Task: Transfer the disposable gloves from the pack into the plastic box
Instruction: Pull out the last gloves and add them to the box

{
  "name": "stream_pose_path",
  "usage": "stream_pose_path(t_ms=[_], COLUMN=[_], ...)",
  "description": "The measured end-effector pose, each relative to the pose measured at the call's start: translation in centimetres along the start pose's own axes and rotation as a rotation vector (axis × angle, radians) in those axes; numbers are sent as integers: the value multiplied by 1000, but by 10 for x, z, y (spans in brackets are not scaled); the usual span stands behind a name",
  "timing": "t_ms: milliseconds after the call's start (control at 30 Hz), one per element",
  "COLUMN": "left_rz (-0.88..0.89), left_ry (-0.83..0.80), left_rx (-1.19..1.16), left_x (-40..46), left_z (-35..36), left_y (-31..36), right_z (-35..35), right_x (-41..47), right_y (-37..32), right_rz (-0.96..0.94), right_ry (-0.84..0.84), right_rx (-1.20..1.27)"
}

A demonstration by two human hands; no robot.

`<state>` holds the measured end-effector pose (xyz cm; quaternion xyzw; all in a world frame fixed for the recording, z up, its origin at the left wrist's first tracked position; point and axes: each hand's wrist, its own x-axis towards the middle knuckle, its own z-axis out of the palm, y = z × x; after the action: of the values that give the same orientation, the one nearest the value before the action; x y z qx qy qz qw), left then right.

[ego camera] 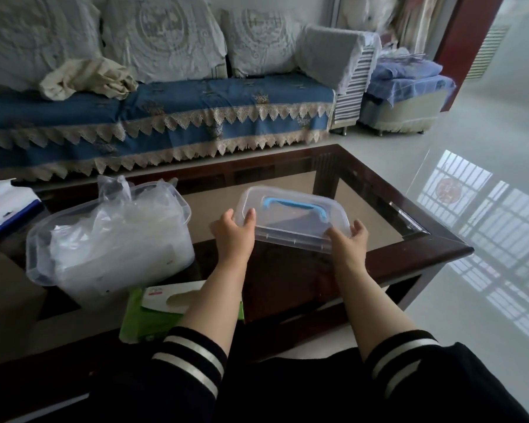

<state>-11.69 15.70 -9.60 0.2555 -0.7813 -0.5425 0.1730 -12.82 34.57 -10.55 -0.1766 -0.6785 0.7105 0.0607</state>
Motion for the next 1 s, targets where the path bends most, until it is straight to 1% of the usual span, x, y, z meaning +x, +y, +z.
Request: stream_pose_path(t_ms=[100,167,233,267,333,400,467,534,567,700,834,900,1000], left_rz=[-14,45,171,238,347,380,345,262,227,124,-29,-44,-58], left_ry=[44,95,115,138,200,256,318,379,417,536,559,514,440], left_rx=[-252,-343,-333,-299,-242,-207,-223,-278,-291,-281,-296,-202,-59], left_x=[-10,-21,-36,-40,-39,-31,-19,-8,-3,18,30,33,35], left_z=[-9,-29,-42,-54,-89,-125,-161,-193,-207,-243,-257,-257,-256], left_y=[13,27,45,53,62,64,57,43,36,12,-3,-5,-7], right_z=[3,16,20,27,50,75,102,134,150,211,252,256,247], right_x=[-11,-22,-28,-33,-44,-53,-61,-67,-69,-76,-76,-71,-67], right_y=[-18,-31,-45,-51,-61,-69,-74,-79,-82,-100,-115,-116,-104], right_rz=[-109,-139,-173,-190,-210,-247,-287,-306,-302,-306,-428,-464,-422], right_ry=[-11,-32,-39,-76,-199,-349,-517,-666,-716,-825,-851,-840,-800], right_rx=[211,320,336,339,329,292,232,142,95,-115,-363,-450,-486])
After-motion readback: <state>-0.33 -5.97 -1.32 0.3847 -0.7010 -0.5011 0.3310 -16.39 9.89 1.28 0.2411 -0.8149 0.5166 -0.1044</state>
